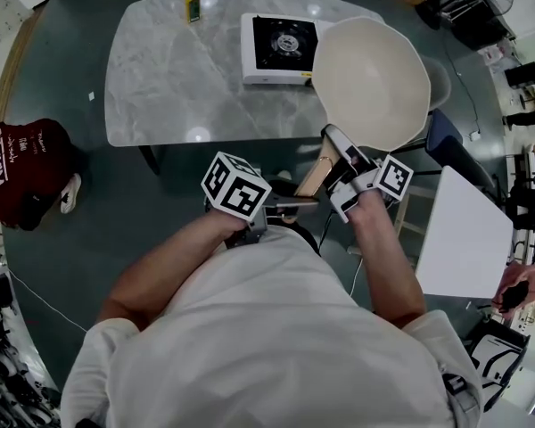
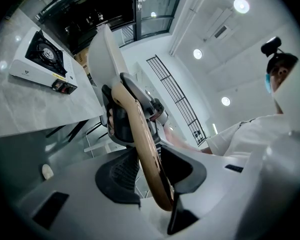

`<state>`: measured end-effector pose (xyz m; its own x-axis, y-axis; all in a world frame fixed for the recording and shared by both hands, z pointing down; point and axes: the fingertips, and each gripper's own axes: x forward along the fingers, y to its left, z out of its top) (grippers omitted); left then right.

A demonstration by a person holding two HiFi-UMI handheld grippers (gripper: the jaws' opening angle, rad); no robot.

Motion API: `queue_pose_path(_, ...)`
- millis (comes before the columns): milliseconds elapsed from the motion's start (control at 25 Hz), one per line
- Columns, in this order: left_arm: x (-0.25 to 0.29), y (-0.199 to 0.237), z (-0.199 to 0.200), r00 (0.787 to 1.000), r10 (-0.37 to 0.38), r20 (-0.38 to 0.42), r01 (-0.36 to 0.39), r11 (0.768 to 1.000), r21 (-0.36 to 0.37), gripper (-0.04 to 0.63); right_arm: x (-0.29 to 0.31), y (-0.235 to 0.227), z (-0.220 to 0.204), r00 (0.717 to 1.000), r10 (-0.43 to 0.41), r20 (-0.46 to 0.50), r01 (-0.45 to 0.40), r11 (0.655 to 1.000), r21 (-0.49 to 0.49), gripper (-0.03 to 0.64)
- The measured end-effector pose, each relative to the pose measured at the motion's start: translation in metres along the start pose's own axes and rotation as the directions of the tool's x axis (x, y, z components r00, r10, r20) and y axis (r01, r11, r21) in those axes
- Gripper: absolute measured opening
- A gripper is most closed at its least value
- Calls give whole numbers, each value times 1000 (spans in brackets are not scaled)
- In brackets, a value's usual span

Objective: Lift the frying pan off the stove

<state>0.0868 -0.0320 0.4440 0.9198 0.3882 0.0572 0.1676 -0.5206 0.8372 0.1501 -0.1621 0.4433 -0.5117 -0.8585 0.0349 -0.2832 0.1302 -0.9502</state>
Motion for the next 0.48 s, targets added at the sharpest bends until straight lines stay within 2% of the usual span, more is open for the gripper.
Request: queue_pose_path(480, 0, -3, 2, 1000, -11, -6, 11, 1000, -10, 146, 0, 1, 0, 1000, -3, 0, 3, 1000, 13, 181)
